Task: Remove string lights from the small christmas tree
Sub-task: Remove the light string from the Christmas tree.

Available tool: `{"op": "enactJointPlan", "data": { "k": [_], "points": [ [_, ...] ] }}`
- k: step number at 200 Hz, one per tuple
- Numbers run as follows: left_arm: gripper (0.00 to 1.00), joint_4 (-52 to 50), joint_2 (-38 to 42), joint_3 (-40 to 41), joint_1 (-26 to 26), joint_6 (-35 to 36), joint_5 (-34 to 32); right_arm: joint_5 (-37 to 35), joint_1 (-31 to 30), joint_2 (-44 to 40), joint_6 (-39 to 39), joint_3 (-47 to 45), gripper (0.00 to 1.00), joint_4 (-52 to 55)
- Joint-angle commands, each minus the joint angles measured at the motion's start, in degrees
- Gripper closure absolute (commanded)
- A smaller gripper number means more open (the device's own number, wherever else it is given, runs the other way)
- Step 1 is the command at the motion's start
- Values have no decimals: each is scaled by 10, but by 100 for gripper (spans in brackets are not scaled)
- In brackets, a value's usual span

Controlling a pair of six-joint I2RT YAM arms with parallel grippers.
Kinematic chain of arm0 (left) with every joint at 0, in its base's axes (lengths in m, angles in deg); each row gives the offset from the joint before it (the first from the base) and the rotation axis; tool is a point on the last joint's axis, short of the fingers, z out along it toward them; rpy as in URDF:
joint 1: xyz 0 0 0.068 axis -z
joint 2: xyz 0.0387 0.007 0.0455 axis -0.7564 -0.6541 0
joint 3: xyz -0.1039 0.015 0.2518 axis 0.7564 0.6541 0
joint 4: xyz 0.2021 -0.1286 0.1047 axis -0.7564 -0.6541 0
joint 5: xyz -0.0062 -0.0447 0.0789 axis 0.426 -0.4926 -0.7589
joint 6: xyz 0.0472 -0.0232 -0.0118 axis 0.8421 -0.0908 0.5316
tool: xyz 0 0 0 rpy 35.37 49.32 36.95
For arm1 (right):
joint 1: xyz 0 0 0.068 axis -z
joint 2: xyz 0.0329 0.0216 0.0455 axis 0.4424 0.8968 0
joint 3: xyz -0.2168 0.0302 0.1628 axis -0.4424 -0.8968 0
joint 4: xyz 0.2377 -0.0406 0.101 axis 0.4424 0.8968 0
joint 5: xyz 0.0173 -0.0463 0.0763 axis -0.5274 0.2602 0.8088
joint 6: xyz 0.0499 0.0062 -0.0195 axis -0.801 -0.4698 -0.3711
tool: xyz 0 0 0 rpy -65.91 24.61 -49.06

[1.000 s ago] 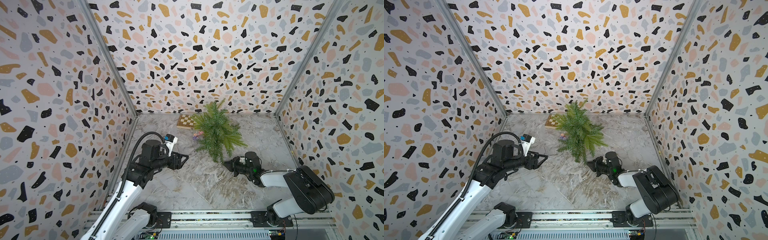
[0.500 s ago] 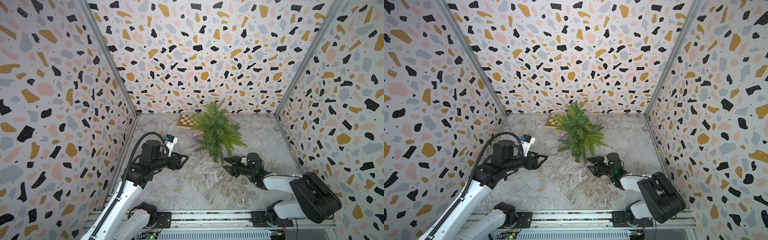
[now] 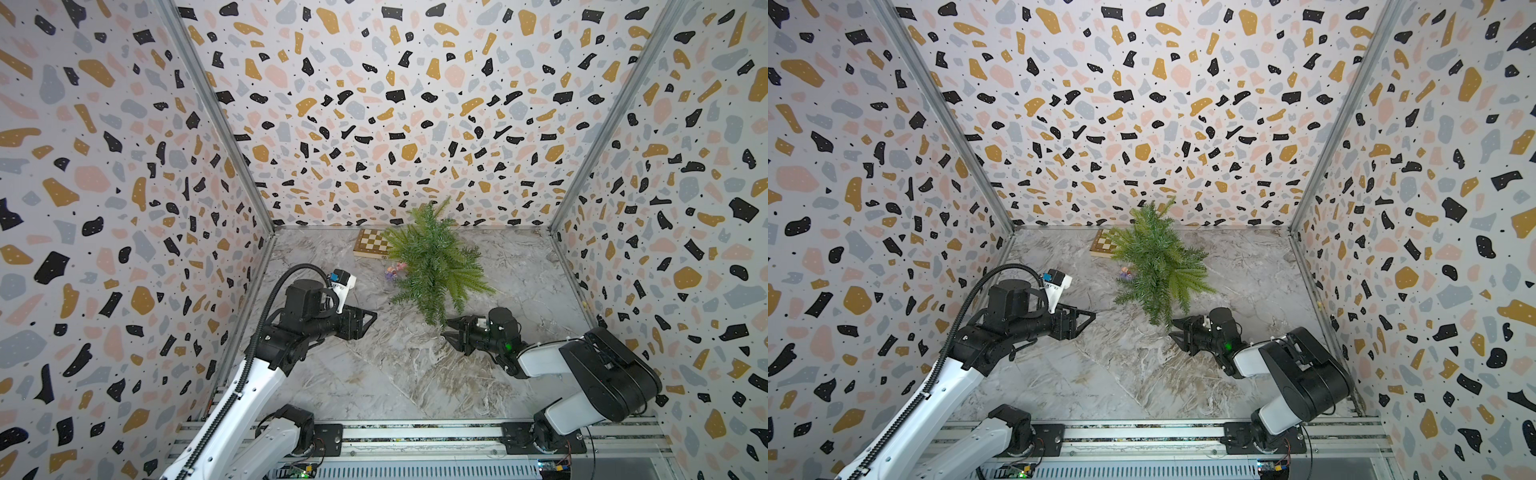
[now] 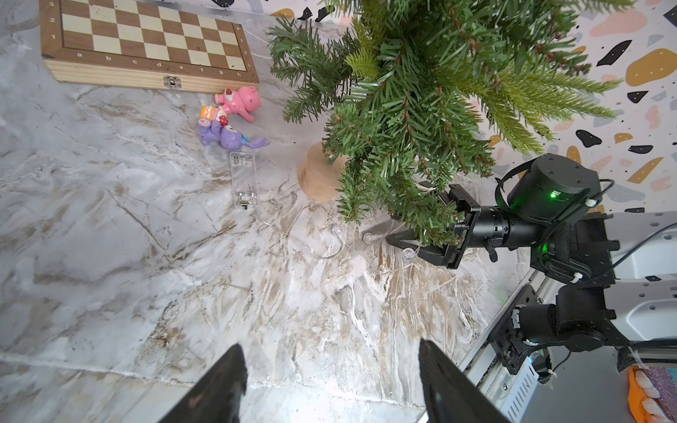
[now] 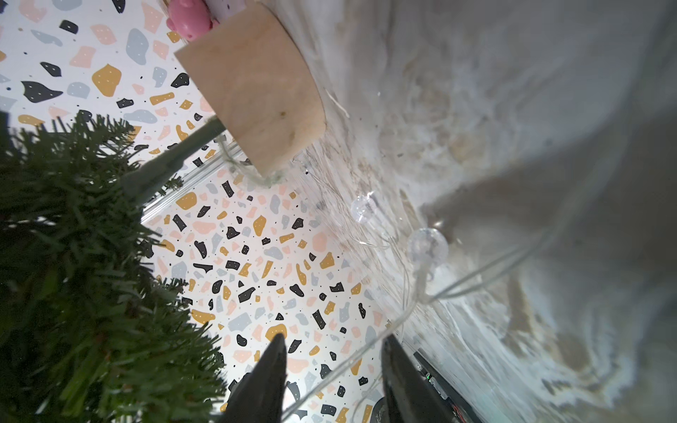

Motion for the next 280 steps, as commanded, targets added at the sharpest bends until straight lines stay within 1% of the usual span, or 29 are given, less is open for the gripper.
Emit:
{"op": "enactJointPlan", "data": {
  "k": [1,30,54,77,115,168,211,229,258,280],
  "points": [
    [27,2,-1,-18,4,8,-3,7,-3,26,-23,8,63,-66],
    [27,-7,1,-20,6,12,-9,7,-3,47,-27,14,77,-98],
    [27,-9,4,-19,6,14,-14,-6,0,31,-11,15,87,-70],
    [27,-9,5,-18,7,14,-14,-10,3,20,-1,14,100,-57],
    [27,-6,10,-16,7,12,-14,-26,7,-26,27,12,100,-1],
    [27,-6,13,-16,6,12,-14,-45,39,-140,89,9,100,140],
    [27,-2,13,-18,6,10,-12,-49,54,-216,110,15,100,220],
    [27,0,17,-16,7,9,-10,-49,55,-246,120,30,100,252],
    [27,8,25,-8,6,4,-7,-71,56,-308,164,68,100,346],
    [27,10,27,-9,7,5,-6,-89,58,-357,181,82,100,410]
  ]
}}
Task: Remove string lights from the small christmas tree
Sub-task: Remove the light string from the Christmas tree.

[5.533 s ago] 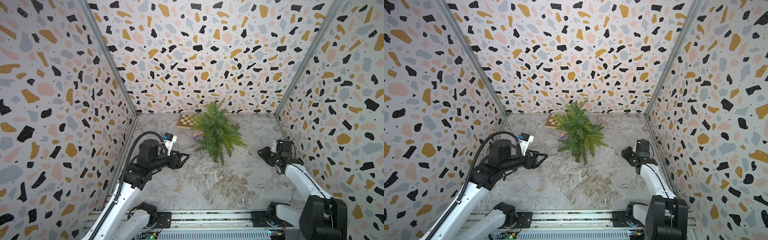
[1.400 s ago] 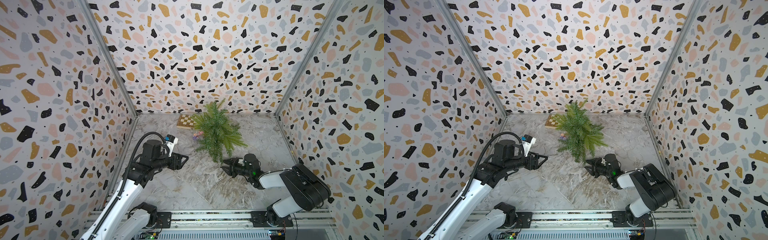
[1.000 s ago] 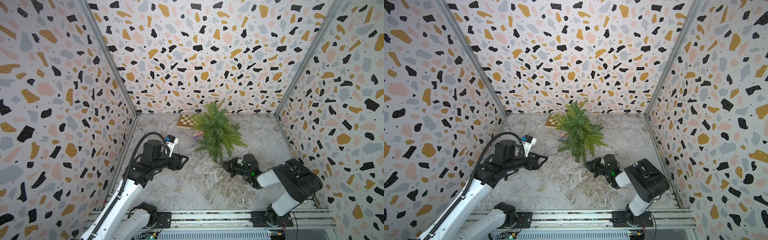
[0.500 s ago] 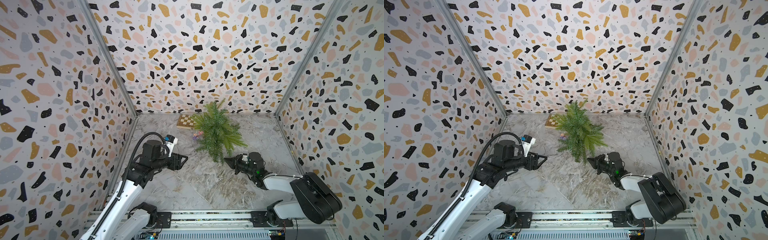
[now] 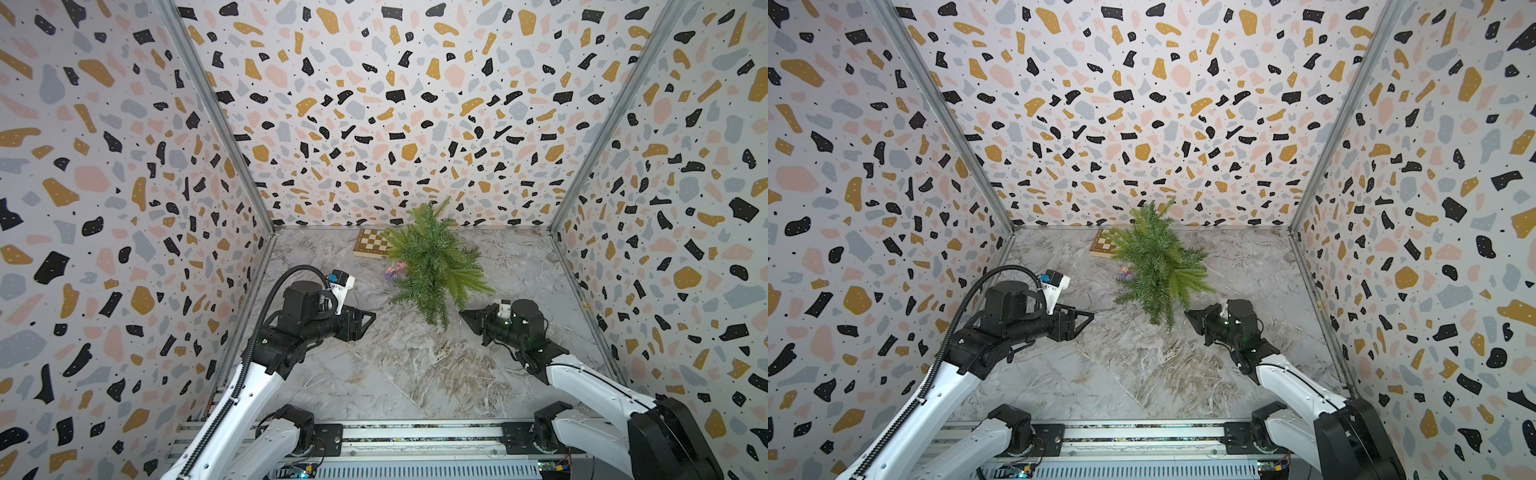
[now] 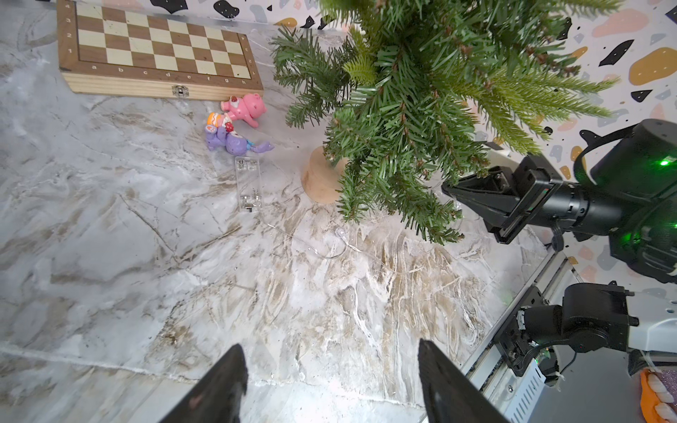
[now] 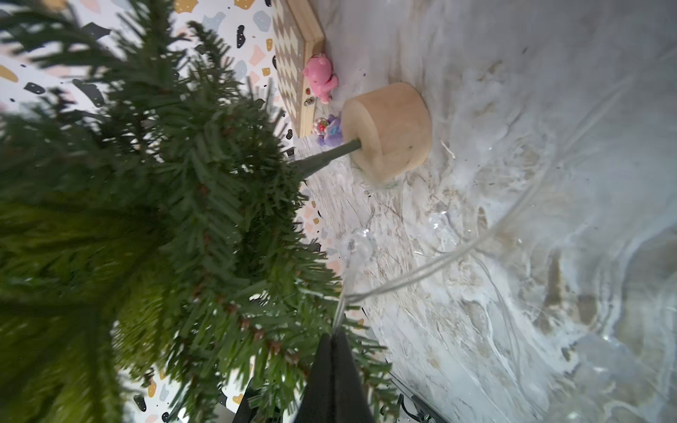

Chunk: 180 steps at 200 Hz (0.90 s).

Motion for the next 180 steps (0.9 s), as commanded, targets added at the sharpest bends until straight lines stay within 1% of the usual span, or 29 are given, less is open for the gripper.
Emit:
{"op": "enactJointPlan", "data": {
  "k": [1,39,95,136,158,180],
  "points": [
    [27,17,8,-6,1,4,9,-27,3,-53,41,34,100,99],
    [27,20,6,-23,2,11,8,-39,9,-122,65,62,100,186],
    [27,21,0,-39,1,21,8,-74,20,-169,135,154,100,304],
    [27,23,-2,-49,2,25,6,-69,29,-174,170,207,100,340],
    [27,20,-2,-57,2,27,5,-68,30,-162,208,261,100,375],
    [27,15,0,-66,2,33,0,-89,29,-161,245,321,100,426]
  ]
}}
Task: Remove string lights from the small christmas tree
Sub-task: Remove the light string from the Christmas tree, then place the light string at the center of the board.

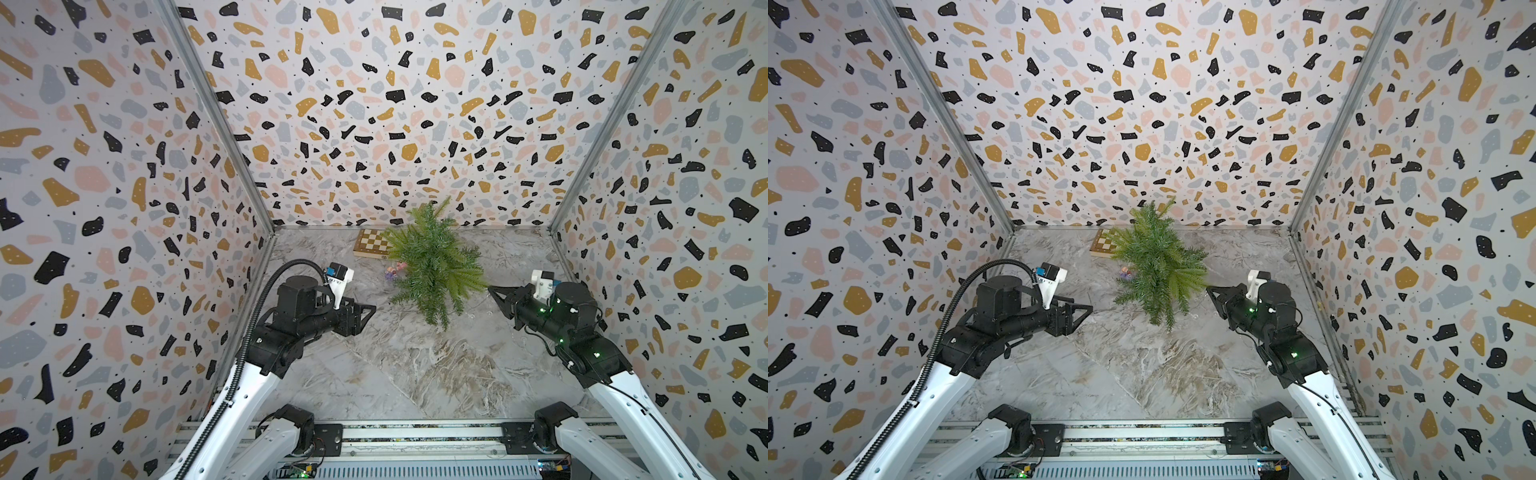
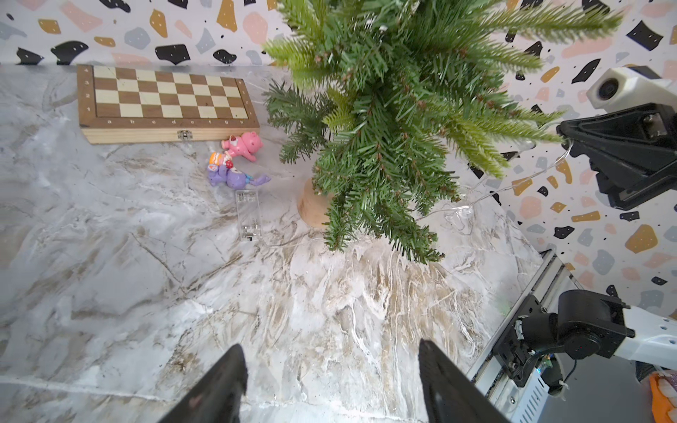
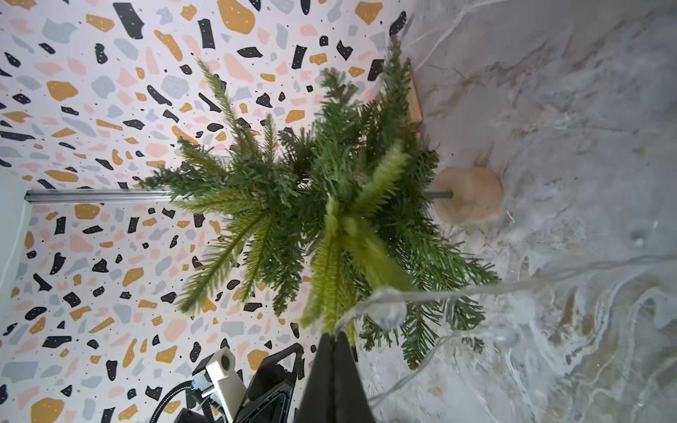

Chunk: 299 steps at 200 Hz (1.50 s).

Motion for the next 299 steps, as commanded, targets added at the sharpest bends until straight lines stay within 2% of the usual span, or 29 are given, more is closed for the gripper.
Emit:
{"op": "enactJointPlan", "data": {
  "k": [1,35,116,185,218,232,245,276,286,299],
  "points": [
    [27,10,4,-24,2,16,0,-19,2,-6,63,71,100,61],
    [26,6,2,-41,1,28,-14,-22,2,-14,94,136,100,126],
    [26,11,-1,-55,1,30,-14,-46,1,-45,133,194,100,214],
    [26,12,8,-52,1,28,-16,-173,1,11,244,309,100,322],
    [26,15,5,-51,1,27,-22,-201,10,45,282,295,100,310],
    [26,15,3,-50,1,25,-23,-198,42,58,306,279,100,296],
    [26,13,0,-49,1,26,-23,-162,105,68,329,259,100,274],
    [26,10,-2,-45,1,21,-15,66,314,89,349,166,100,176],
    [26,9,0,-42,1,19,-13,72,341,98,346,140,100,146],
    [26,9,2,-38,2,18,-15,32,348,120,353,122,100,121]
  ]
}}
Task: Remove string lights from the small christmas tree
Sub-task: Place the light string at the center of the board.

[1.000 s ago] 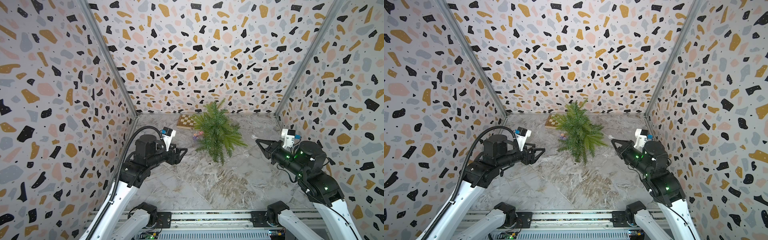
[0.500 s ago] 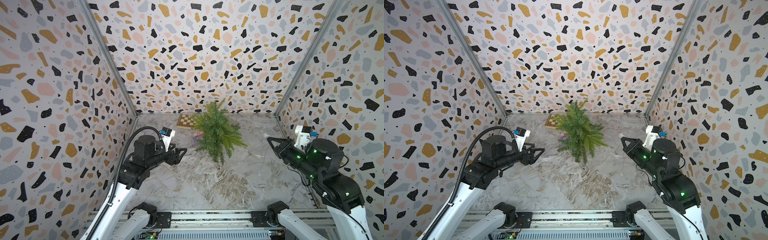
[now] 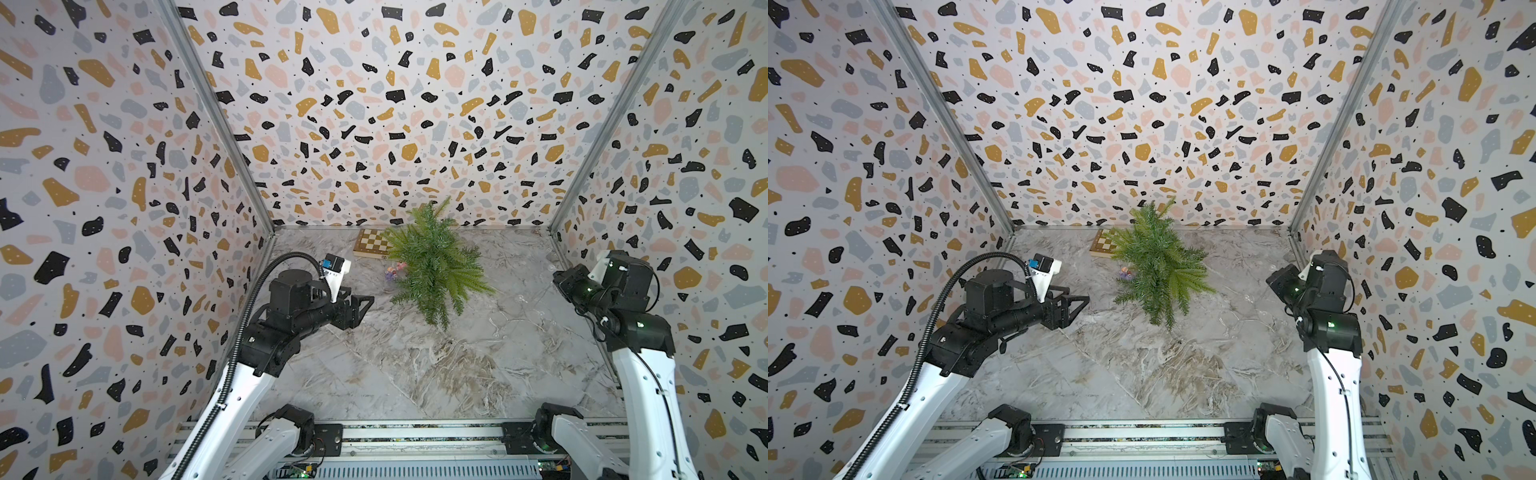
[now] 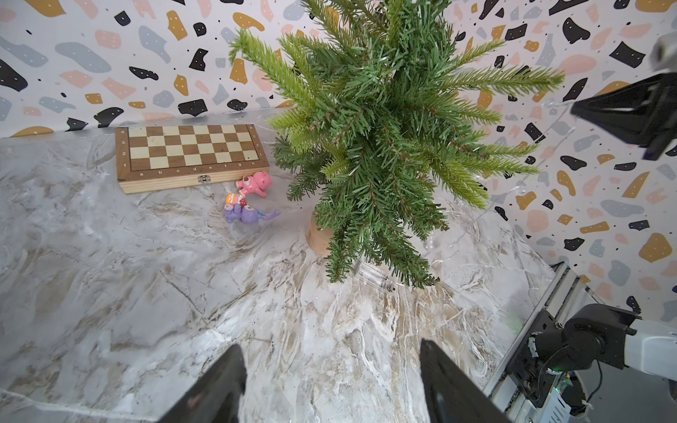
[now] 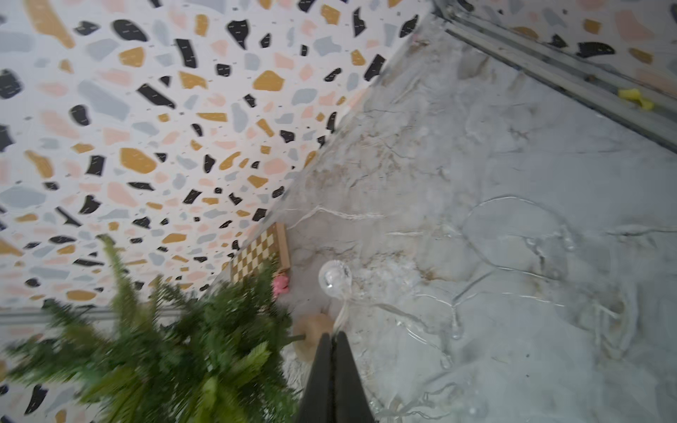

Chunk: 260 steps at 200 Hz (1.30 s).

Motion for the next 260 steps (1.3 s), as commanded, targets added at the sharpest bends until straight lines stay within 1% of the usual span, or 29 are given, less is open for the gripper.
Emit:
{"op": "enactJointPlan", "data": {
  "k": [1,30,49,63,67,82,93,111,122,154,164,183,190,198,208,219,231,244,260],
  "points": [
    [25,9,6,5,2,-4,3,45,24,17,28,-25,100,-81],
    [26,19,-6,17,1,-12,0,-20,24,82,47,-60,100,-145],
    [26,32,-15,21,1,-23,0,-41,19,128,64,-65,100,-180],
    [26,35,-15,20,1,-27,-3,-61,9,154,75,-69,97,-205],
    [26,35,-15,20,1,-28,-4,-73,4,160,78,-69,95,-210],
    [26,35,-18,22,1,-27,-11,-159,-29,182,90,-67,89,-219],
    [26,39,-21,26,1,-29,-17,-204,-50,204,102,-65,81,-226],
    [26,51,-18,37,1,-40,-26,-221,-57,242,109,-50,67,-211],
    [26,65,-9,46,1,-50,-35,-233,-59,256,112,-45,62,-203],
    [26,71,4,59,2,-59,-58,-329,-71,247,140,-39,49,-187],
    [26,68,5,60,1,-60,-63,-360,-71,235,149,-32,41,-176],
    [26,75,13,70,1,-64,-72,-365,-71,211,188,-19,22,-171],
    [26,79,15,73,1,-65,-76,-355,-72,199,203,-18,19,-175],
    [26,81,14,76,1,-66,-80,-321,-72,184,225,-25,17,-194],
    [26,82,10,78,1,-68,-82,-283,-76,168,234,-36,15,-212],
    [26,83,2,78,1,-71,-83,-265,-91,170,239,-35,11,-211],
    [26,88,-5,81,1,-78,-84,-285,-115,191,246,-19,9,-184],
    [26,90,-6,82,1,-82,-83,-347,-138,213,250,-7,7,-156],
    [26,90,-2,83,1,-82,-86,-377,-131,224,248,-14,4,-144]
  ]
}}
